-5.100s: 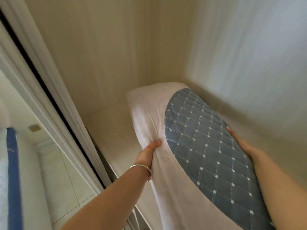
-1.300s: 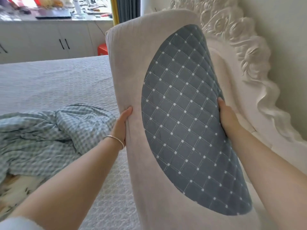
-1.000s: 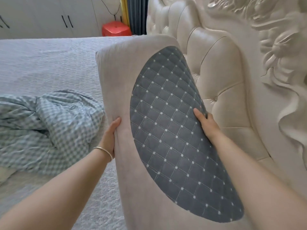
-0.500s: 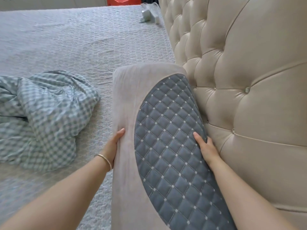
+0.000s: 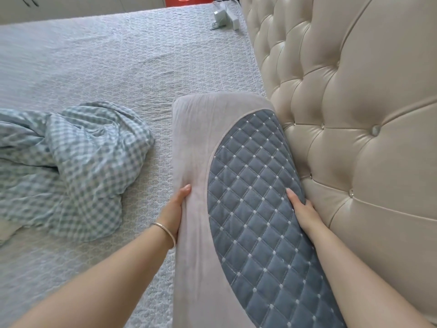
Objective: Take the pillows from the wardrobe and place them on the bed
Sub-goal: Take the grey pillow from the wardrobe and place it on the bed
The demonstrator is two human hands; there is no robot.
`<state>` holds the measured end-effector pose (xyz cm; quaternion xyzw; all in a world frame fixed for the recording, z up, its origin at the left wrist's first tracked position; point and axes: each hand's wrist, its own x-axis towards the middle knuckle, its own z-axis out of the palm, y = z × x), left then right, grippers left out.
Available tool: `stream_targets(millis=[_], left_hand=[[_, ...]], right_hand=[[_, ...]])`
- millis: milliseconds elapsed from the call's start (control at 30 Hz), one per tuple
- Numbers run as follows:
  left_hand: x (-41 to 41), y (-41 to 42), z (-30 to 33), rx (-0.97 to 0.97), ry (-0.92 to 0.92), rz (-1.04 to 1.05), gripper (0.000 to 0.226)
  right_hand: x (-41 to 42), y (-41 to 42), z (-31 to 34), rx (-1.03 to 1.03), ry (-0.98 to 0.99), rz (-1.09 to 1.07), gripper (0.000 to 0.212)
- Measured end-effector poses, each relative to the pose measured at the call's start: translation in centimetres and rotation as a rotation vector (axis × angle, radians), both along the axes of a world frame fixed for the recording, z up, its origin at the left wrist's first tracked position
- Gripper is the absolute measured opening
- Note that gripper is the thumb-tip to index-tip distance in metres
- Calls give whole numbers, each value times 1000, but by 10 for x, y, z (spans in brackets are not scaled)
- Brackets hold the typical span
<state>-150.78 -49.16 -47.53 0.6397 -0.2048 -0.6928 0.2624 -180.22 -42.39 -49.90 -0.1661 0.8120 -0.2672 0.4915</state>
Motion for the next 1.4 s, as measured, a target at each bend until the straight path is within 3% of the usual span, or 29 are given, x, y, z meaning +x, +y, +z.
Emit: stream_targets(millis=[67,133,400,533,867,967,1133,1400], left_hand=[[0,1,-4,-13,-8,1,70],[-1,1,-5,-37,-6,-3,62],[-4,8,8,-159,-256,-102,73],[-5,11,16,-171,-358,-152,80],[8,42,58,-150,-383,-326,65],[20,52,84,-158,-319,-329,69],[66,69,136,-215,-161,-328,51],[234,101,195,-441,-401,-226,27]], right_hand=[[3,-1,0,54,51,31,101],[6,-1,-2,124,143,70,105],[16,-7,17,259,500,199,77],[24,-1,29,235,548,225,60],[70,30,81,222,614,325,50],[104,38,108,117,601,343,45],[186,42,156,-64,558,406,35],[412,48,233,-350,451,527,32]])
